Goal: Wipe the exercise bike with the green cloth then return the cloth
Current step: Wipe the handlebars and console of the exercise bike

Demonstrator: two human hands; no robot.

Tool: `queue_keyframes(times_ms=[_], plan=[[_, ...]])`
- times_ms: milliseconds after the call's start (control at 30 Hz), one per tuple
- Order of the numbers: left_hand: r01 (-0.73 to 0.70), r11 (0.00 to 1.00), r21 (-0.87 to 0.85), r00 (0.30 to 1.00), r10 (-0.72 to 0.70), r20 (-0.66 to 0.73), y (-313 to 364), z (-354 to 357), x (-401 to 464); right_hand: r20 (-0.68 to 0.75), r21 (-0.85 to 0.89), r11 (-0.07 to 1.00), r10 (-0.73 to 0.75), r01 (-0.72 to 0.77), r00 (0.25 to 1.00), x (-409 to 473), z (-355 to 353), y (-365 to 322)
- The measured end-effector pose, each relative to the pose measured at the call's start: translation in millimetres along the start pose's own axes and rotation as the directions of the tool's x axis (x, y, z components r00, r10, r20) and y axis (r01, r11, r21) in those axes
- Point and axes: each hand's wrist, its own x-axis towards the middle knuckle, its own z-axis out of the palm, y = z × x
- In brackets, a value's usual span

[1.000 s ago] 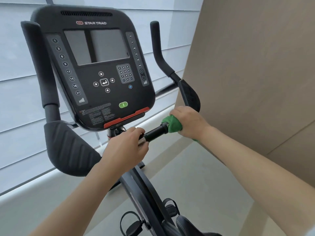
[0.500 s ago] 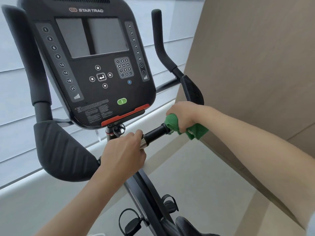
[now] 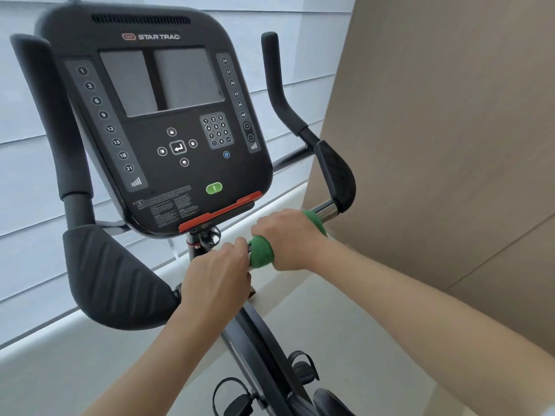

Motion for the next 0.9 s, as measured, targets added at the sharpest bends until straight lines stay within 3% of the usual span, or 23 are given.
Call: queue_keyframes(times_ms=[33, 100, 167, 200, 267, 333, 367, 433, 500, 667, 733, 800, 900], plan=[[-0.004, 1.000, -0.006, 1.000, 0.005, 0.009, -0.3, 0.8, -0.4, 0.187, 0.031, 0.999, 0.013, -0.019, 0.982, 9.8, -10.2, 3.1], [-0.012, 1.000, -0.013, 1.000, 0.013, 0.018, -0.4, 1.0, -0.8, 0.511, 0.079, 0.995, 0.014, -0.063, 0.859, 32.4, -28.4, 5.7], [-0.007, 1.000, 0.008, 1.000, 0.007, 0.023, -0.6, 1.6, -1.6, 0.658, 0.121, 0.987, 0.000, -0.105, 0.753, 46.4, -35.5, 7.3], [-0.003, 1.000, 0.013, 1.000, 0.003, 0.020, -0.7, 2.5, -1.6, 0.658, 0.126, 0.985, 0.006, -0.117, 0.753, 47.4, -35.2, 8.8], [-0.001, 1.000, -0.003, 1.000, 0.002, 0.009, -1.0, 3.6, -0.5, 0.537, 0.103, 0.990, 0.029, -0.100, 0.843, 37.0, -29.3, 9.4], [0.007, 1.000, -0.002, 1.000, -0.007, 0.006, -0.7, 4.5, 0.5, 0.210, 0.079, 0.996, 0.033, -0.050, 0.977, 14.7, -11.2, 7.2], [0.011, 1.000, 0.009, 1.000, -0.011, 0.009, -0.8, 5.2, 0.2, -0.020, 0.069, 0.997, 0.028, -0.026, 0.999, 1.7, 3.7, 3.5], [0.015, 1.000, 0.022, 1.000, -0.015, 0.005, -1.0, 5.7, -1.2, -0.396, 0.074, 0.995, 0.091, -0.067, 0.914, -17.4, 30.7, -10.2], [0.013, 1.000, 0.005, 1.000, -0.013, -0.004, -1.1, 4.0, -3.0, -0.549, 0.093, 0.988, 0.154, -0.123, 0.822, -20.6, 48.9, -17.0], [0.009, 1.000, 0.007, 1.000, -0.009, 0.006, -1.9, -1.1, -1.3, -0.422, -0.005, 0.994, -0.100, 0.108, 0.901, -25.8, 33.6, 33.8], [0.020, 1.000, 0.001, 0.999, -0.020, 0.026, -1.4, -2.1, -0.8, -0.361, 0.062, 0.994, -0.064, 0.092, 0.931, -29.0, 20.8, 50.6], [0.022, 1.000, 0.006, 0.999, -0.022, 0.039, -1.6, -2.0, -0.9, -0.184, 0.140, 0.990, 0.039, -0.013, 0.982, -29.3, 5.3, 64.8], [0.019, 1.000, 0.022, 0.999, -0.020, 0.048, -1.9, -0.5, -1.1, 0.068, 0.139, 0.983, 0.114, -0.123, 0.991, -30.5, -11.1, 89.3]])
